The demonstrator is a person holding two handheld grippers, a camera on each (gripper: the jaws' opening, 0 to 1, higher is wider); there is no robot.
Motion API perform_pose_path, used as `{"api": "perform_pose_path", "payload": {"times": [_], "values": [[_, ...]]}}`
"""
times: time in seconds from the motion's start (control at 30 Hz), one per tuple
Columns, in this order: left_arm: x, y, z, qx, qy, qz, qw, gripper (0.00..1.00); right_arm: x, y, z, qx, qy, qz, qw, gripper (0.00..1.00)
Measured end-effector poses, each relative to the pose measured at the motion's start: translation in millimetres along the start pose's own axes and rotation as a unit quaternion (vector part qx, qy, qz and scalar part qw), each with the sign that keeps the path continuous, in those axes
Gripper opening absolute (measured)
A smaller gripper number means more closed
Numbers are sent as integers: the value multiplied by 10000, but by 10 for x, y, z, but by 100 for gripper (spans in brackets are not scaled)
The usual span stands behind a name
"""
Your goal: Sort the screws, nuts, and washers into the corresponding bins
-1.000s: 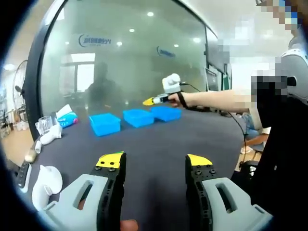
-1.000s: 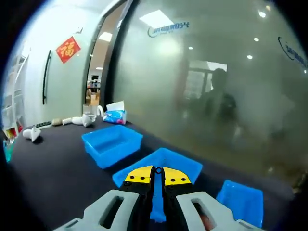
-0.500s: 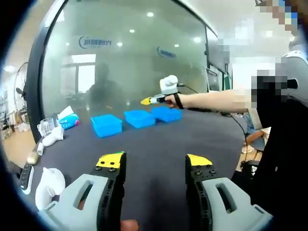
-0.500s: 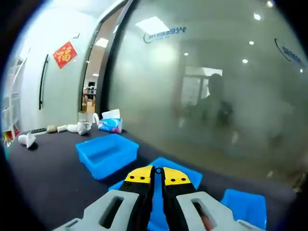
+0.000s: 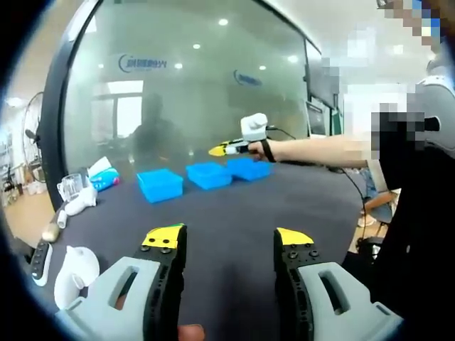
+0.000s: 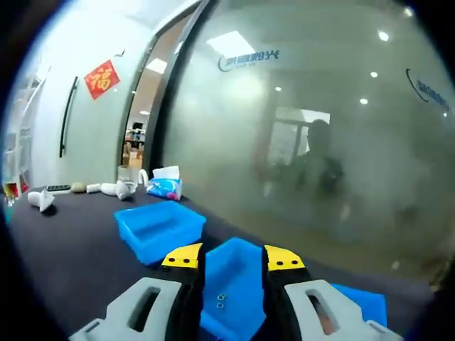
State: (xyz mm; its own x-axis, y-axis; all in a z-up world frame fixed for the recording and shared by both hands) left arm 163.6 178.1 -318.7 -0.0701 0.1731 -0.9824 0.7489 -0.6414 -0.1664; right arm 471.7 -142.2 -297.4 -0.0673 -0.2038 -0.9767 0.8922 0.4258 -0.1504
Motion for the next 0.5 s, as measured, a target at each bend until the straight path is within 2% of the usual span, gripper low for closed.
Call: {"api": "perform_pose_path", "payload": {"times": [0.2, 0.3, 0.5], "values": [[-5, 20, -6, 9, -36, 41, 10000, 48, 1, -335, -119, -260, -144, 74, 9995, 28], [-20, 41, -11, 16, -49, 66, 10000, 48, -26, -533, -176, -357, -244, 262, 9987, 28], [-74, 83, 17, 77, -6, 102, 9999, 48, -52, -1010, -319, -573, 166, 579, 9965, 29]]}}
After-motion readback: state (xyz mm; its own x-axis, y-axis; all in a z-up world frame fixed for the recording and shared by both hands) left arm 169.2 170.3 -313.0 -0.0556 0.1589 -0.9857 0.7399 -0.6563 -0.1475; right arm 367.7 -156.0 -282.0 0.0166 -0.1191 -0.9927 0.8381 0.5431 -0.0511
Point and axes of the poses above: the point that each gripper's makers call its tool centre point, and the gripper's own axes: y roughly forward along the fingers, z roughly to its right, x roughly out of its underside, the point moved 7 cm from there along -y, roughly backward along the fingers, and after that the axes turned 4 degrees about y, right-handed, at the moved point
